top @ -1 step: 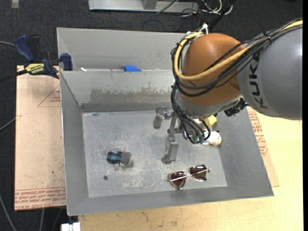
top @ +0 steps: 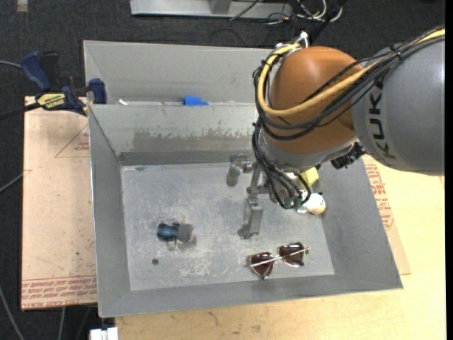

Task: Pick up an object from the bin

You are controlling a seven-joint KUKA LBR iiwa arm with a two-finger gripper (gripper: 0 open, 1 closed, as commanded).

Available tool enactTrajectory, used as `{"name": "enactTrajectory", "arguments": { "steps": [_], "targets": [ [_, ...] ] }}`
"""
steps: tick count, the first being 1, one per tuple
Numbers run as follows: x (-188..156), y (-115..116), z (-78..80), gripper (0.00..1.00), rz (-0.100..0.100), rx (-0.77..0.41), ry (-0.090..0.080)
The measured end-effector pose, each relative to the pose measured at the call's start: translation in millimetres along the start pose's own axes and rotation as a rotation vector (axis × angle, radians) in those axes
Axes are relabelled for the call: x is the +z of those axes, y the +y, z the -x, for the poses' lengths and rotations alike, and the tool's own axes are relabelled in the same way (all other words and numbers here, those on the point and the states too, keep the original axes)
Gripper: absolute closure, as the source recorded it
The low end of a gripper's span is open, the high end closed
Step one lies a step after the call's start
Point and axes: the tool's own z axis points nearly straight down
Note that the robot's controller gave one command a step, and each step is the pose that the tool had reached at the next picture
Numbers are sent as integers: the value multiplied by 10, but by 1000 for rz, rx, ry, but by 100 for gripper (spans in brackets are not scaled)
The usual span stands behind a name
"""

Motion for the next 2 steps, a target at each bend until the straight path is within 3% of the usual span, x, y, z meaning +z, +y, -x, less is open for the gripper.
{"name": "enactTrajectory", "arguments": {
  "steps": [1,2],
  "targets": [
    [631,298,-68,0,1,-10,-5],
    [863,857,-142,0,1,50,1]
  ]
}}
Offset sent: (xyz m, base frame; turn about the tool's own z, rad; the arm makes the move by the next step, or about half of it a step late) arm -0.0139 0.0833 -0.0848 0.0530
